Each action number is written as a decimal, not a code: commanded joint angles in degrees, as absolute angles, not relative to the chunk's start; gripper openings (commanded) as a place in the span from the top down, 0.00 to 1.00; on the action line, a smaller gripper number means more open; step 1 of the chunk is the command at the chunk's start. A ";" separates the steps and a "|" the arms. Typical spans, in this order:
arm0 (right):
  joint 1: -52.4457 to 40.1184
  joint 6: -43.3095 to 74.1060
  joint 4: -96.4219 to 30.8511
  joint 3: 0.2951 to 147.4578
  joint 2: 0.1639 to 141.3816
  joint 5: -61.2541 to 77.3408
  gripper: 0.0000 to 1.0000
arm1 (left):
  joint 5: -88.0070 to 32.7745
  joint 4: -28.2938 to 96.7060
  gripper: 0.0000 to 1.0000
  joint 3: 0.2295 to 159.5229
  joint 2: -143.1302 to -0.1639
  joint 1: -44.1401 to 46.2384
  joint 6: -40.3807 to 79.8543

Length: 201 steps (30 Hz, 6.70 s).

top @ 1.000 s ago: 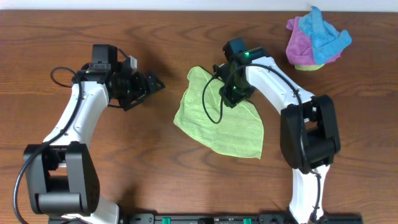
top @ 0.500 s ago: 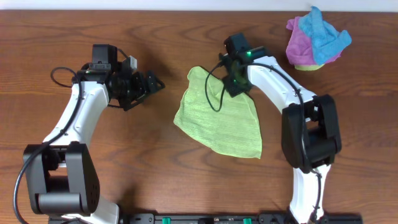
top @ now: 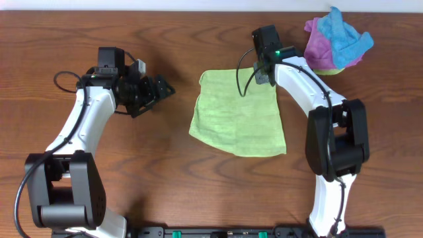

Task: Fold the cloth

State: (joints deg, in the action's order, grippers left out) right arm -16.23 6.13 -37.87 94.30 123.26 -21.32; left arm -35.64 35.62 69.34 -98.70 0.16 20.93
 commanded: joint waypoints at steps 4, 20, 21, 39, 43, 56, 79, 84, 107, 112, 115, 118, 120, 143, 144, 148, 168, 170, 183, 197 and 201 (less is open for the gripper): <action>-14.61 7.90 -35.75 94.30 123.87 -26.59 0.99 | -36.05 35.75 0.04 69.28 -99.24 -0.05 20.10; -13.08 10.22 -28.16 94.28 123.87 -33.19 0.99 | -36.05 35.75 0.04 69.28 -99.24 -0.05 20.10; -12.91 10.17 -27.75 94.28 123.87 -33.26 0.99 | -36.05 35.75 0.05 69.28 -99.24 -0.05 20.08; -14.11 11.79 -30.46 96.12 121.84 -33.47 0.11 | -36.10 35.75 0.05 69.28 -99.24 -0.05 20.14; -16.14 14.26 -33.23 97.76 117.62 -27.03 0.01 | -37.15 35.77 0.05 69.28 -99.24 -0.05 20.16; -17.43 20.73 -50.76 97.78 102.78 -22.61 0.01 | -40.69 38.39 0.04 69.28 -99.20 -0.03 20.05; 10.17 22.65 -59.51 49.34 54.17 18.15 0.01 | -47.68 33.78 0.05 59.44 -91.39 7.97 25.34; 11.07 26.98 -43.11 37.52 56.80 27.42 0.01 | -44.10 18.70 0.05 54.48 -91.50 11.66 34.83; 11.07 34.83 -19.38 34.68 76.95 28.71 0.05 | -31.53 -1.15 0.05 50.78 -101.86 19.59 53.43; 11.07 35.38 -17.89 34.68 76.97 28.25 0.06 | -33.12 -5.15 0.05 50.78 -105.60 19.84 57.17; 11.07 36.42 -17.52 34.68 77.01 27.20 0.07 | -34.61 -7.92 0.05 50.78 -108.14 20.53 59.46; 11.07 36.45 -17.30 34.68 77.21 27.00 0.08 | -34.61 -9.61 0.05 50.78 -109.34 21.47 61.01; 11.07 36.64 -17.30 34.68 77.60 26.98 0.08 | -34.48 -10.50 0.05 50.78 -109.40 22.24 61.82; 11.07 36.86 -15.03 34.68 84.07 26.37 0.07 | -32.45 -10.63 0.27 50.78 -109.40 25.32 60.84; 11.07 36.86 -15.05 34.68 84.07 26.39 0.07 | -32.45 -10.00 0.24 50.78 -109.40 25.30 59.61; 11.07 37.32 -15.20 34.68 84.07 27.29 0.05 | -32.38 -6.63 0.15 50.78 -109.40 24.32 53.52; 10.79 37.69 -15.44 34.68 84.07 27.86 0.04 | -24.88 -5.80 0.33 50.78 -109.40 30.13 51.40; 10.79 37.69 -15.44 34.68 84.07 27.88 0.04 | -24.08 -5.78 0.53 50.78 -109.40 30.39 51.44; 9.54 37.65 -15.62 34.68 84.07 27.14 0.06 | -24.10 -5.78 0.94 50.78 -109.40 30.00 51.18; 4.75 39.44 -9.63 34.68 89.71 18.63 0.19 | -26.41 -5.74 0.94 50.78 -109.40 29.61 51.16; 4.73 40.29 -7.29 34.68 92.86 18.61 0.27 | -26.61 -5.43 0.94 50.78 -109.40 29.61 51.16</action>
